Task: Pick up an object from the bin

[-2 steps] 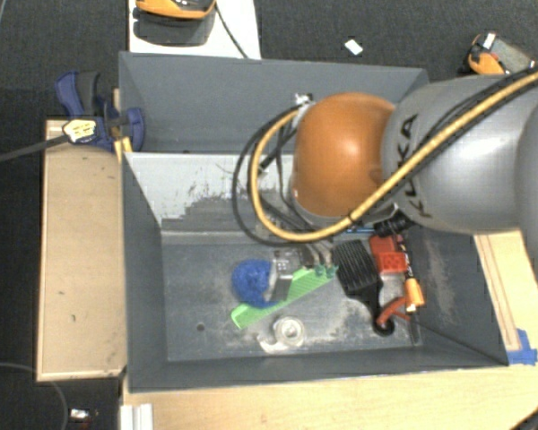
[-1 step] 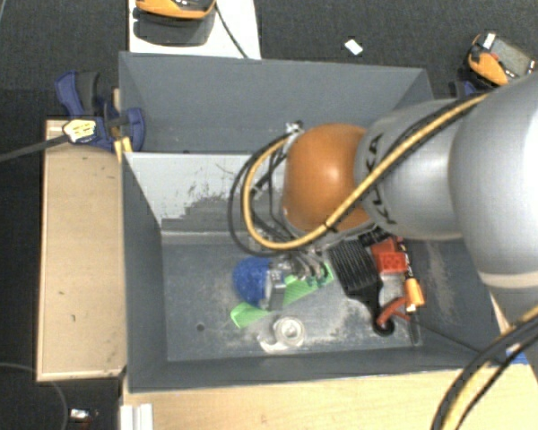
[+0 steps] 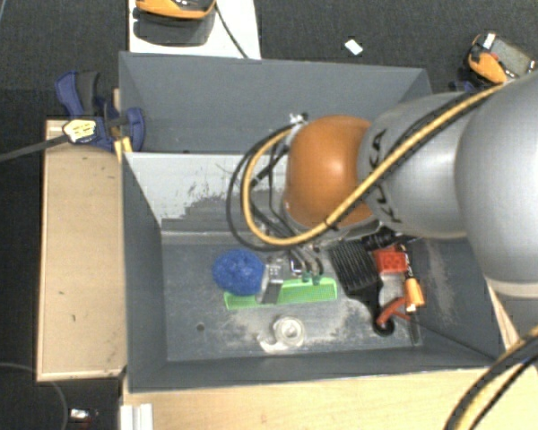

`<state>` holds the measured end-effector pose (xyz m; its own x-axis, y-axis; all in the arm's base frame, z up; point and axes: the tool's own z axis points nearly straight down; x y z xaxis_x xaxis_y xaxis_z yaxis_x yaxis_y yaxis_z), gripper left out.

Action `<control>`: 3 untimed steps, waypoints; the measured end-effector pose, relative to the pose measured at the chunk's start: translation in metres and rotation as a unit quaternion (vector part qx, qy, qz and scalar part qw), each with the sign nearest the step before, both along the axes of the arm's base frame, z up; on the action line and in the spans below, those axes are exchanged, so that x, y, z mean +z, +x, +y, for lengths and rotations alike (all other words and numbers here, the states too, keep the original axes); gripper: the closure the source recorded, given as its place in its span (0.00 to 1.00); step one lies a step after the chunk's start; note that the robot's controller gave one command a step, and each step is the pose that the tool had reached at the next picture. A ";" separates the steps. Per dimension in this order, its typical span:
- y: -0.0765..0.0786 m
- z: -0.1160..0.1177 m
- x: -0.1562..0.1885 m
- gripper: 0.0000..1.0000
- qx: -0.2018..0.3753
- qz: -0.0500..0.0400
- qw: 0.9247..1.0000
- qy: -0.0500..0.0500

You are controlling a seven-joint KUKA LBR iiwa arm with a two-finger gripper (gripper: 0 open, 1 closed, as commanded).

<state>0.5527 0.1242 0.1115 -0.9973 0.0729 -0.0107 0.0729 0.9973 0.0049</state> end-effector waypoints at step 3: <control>-0.026 -0.041 -0.041 1.00 -0.074 0.004 0.997 -0.001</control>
Offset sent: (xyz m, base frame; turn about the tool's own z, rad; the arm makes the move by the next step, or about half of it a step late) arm -0.0053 0.0068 -0.0415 0.2645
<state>0.5270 0.0835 0.0710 -0.9757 0.2191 -0.0035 0.2191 0.9757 0.0017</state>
